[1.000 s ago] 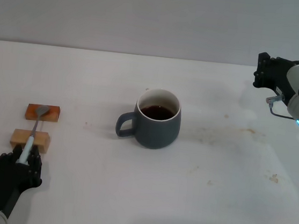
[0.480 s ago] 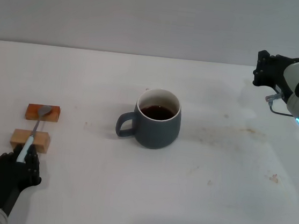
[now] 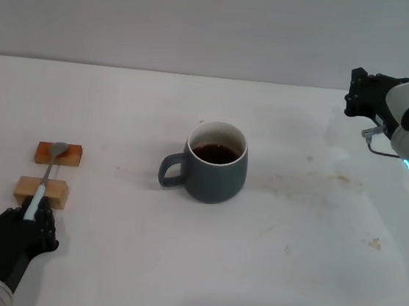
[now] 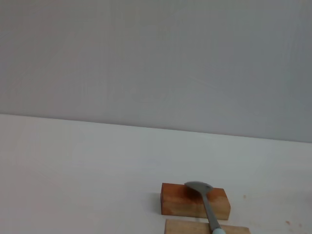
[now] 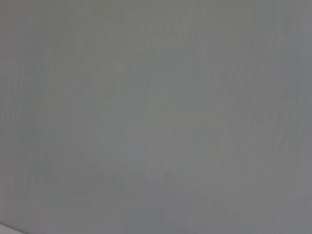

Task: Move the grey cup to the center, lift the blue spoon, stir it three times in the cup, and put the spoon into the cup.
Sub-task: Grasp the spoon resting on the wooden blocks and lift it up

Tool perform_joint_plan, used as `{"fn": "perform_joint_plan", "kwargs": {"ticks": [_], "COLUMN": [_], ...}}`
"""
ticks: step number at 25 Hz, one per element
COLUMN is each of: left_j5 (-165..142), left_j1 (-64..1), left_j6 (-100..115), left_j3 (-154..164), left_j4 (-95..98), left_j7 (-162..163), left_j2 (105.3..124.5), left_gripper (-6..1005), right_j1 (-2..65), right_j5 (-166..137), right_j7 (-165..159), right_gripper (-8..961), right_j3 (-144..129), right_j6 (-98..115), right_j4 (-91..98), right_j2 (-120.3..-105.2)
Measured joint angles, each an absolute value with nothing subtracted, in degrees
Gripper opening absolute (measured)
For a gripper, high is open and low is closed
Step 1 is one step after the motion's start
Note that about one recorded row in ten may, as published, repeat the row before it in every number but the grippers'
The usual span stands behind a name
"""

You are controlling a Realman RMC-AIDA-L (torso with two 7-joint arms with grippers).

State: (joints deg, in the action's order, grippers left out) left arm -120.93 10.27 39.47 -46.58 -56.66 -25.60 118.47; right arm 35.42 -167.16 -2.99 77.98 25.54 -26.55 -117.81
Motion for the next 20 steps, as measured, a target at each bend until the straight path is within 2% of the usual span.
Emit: {"fn": "perform_joint_plan", "kwargs": {"ticks": [20], "left_j5": [-120.9], "left_j1": [9.7], "left_j6": [39.5], "left_j3": [-46.6], "left_j4": [-56.1], "left_j7": [-25.6], "left_j2": [118.39], "left_gripper": [183], "right_j1": [35.5], "right_j5": [-167.2], "right_j7": [-3.0], "right_gripper": [0], "right_j3": [78.0], "right_j6": [25.4], "right_j4": [-26.5], "right_j2": [-117.83]}}
